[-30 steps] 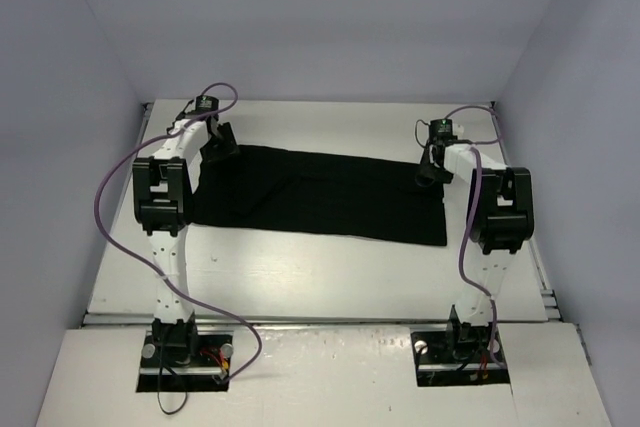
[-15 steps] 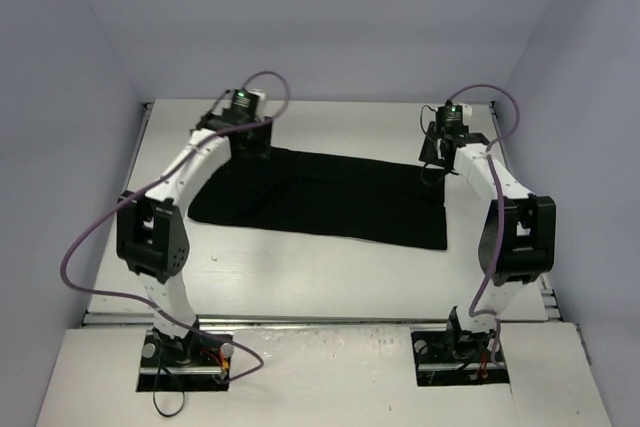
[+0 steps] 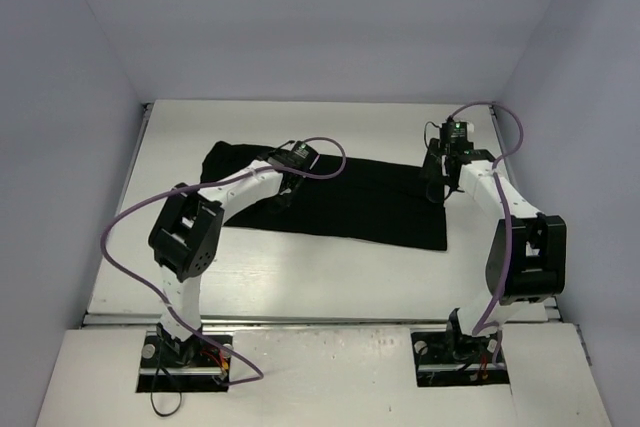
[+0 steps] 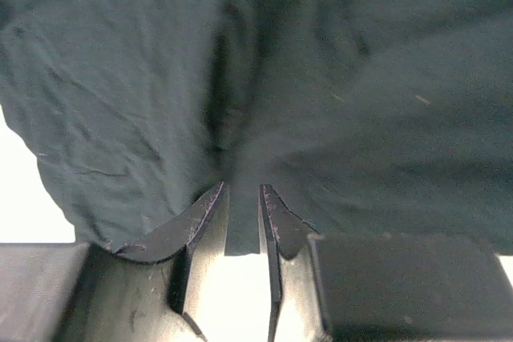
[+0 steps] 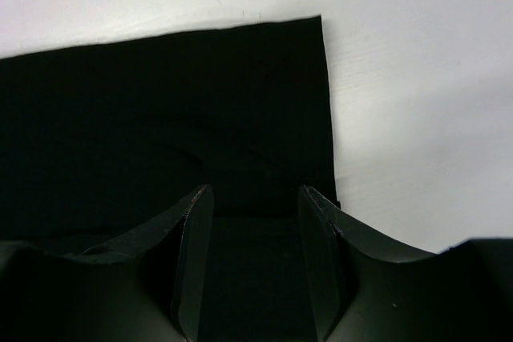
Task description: Fold and stack the t-shirts
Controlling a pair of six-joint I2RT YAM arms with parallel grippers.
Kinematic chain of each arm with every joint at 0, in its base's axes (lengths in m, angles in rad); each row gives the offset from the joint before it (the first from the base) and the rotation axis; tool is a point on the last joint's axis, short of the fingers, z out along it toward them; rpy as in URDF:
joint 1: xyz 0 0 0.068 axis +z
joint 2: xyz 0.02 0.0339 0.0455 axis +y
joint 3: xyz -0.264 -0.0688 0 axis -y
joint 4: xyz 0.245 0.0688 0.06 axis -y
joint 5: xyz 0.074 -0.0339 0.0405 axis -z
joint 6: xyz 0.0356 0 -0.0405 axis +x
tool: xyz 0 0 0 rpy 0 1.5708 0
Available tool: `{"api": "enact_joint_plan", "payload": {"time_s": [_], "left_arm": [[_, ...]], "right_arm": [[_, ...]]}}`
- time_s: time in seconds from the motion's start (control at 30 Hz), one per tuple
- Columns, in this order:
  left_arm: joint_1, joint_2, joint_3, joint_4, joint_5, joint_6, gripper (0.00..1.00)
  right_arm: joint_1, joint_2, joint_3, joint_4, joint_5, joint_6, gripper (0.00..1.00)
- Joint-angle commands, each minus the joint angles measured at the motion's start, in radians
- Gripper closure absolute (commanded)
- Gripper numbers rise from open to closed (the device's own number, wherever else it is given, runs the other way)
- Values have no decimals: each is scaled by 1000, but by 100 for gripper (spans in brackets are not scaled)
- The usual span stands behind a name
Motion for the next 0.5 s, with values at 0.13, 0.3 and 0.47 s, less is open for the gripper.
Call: {"api": "enact_joint_plan", "payload": {"time_s": [0.13,0.3,0.47], "left_arm": [[9,107,147,29,-102,66,79],[11,148,182,25,-94,66,78],[22,172,210,12,-115,66,75]], "right_arm": [[0,-95,-34,9,-15,15,55],[-2,-115,-62,8,-11,16,55],[-1,-122,-79,7,-14,16,55]]}}
